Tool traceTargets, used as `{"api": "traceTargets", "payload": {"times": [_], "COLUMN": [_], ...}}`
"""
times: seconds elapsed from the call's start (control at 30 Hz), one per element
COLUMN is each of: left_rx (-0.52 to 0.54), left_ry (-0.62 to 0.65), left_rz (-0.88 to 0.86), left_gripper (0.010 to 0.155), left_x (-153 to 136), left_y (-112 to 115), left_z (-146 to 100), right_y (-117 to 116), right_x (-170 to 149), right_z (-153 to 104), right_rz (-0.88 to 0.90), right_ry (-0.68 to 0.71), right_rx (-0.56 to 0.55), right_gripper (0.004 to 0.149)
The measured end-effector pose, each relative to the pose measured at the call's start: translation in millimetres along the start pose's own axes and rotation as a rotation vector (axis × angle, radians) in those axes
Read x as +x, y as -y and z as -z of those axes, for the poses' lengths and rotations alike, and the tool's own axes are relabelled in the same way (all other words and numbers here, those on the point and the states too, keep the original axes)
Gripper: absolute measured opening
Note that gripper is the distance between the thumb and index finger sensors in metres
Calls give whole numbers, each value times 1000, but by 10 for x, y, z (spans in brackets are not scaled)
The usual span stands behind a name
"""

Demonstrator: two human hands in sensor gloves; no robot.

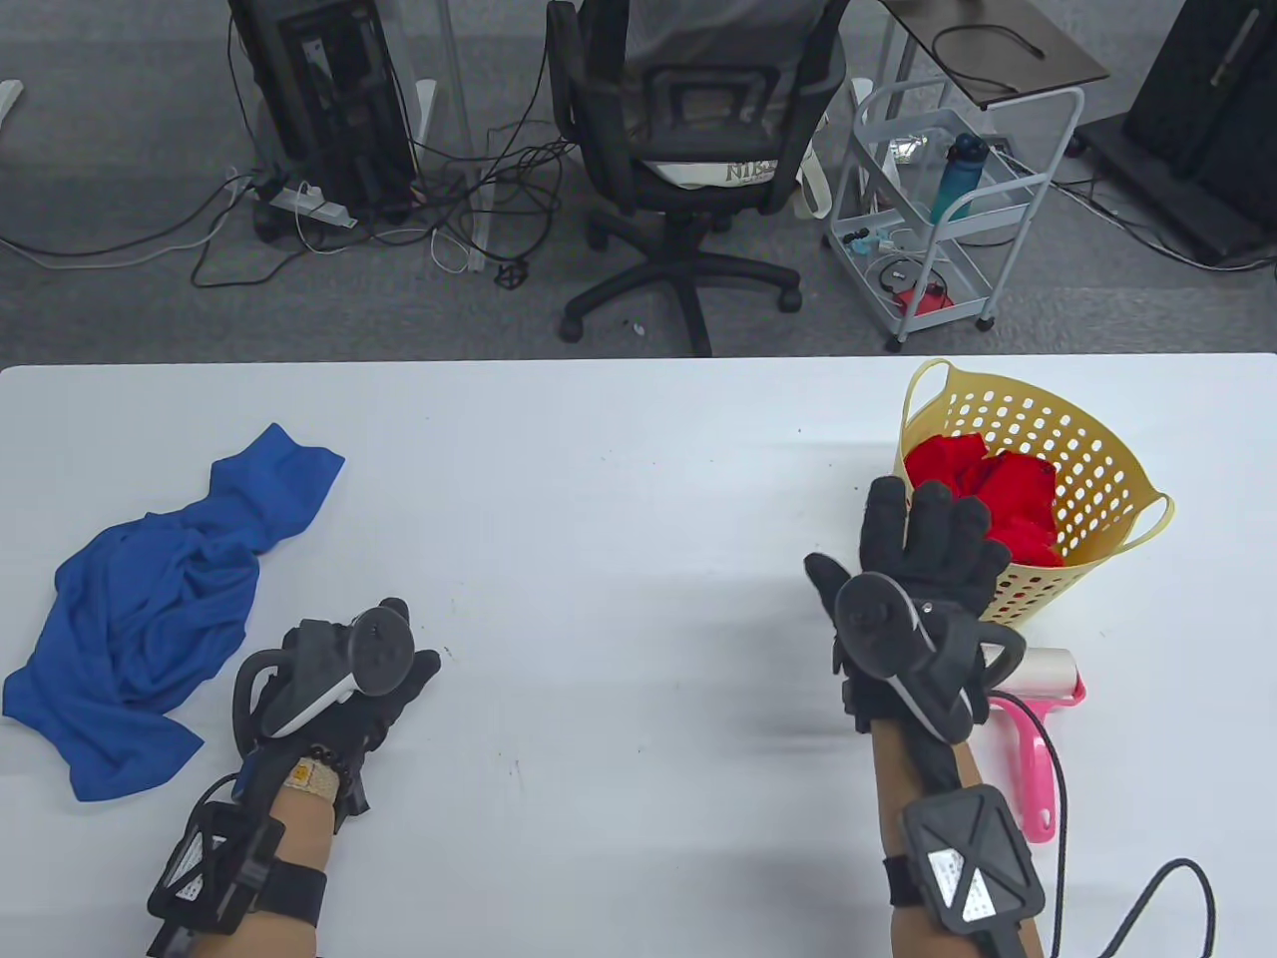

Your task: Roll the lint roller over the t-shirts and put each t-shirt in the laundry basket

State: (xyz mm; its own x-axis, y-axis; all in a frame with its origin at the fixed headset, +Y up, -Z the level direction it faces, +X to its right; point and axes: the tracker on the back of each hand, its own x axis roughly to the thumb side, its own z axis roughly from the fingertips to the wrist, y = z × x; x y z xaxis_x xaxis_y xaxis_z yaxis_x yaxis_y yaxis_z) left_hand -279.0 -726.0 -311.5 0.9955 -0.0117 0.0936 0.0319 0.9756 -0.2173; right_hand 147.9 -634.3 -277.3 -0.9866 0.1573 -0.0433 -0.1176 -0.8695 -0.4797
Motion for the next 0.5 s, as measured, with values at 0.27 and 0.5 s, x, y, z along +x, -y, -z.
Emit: {"api": "traceTargets", "payload": {"times": [0.27,0.5], "left_rx": [18,67], "left_ry": [66,68], "left_rz": [44,63], "left_gripper": [79,80], "left_x": [188,197], "left_y": [55,86], "left_z": [-28,-24], "right_y": [-552,-831], "right_x": [278,231], "right_z": [-540,-637], "right_rz": [-32,2], "right_ry": [132,155], "right_rx": [295,430], "right_gripper": [89,90]}}
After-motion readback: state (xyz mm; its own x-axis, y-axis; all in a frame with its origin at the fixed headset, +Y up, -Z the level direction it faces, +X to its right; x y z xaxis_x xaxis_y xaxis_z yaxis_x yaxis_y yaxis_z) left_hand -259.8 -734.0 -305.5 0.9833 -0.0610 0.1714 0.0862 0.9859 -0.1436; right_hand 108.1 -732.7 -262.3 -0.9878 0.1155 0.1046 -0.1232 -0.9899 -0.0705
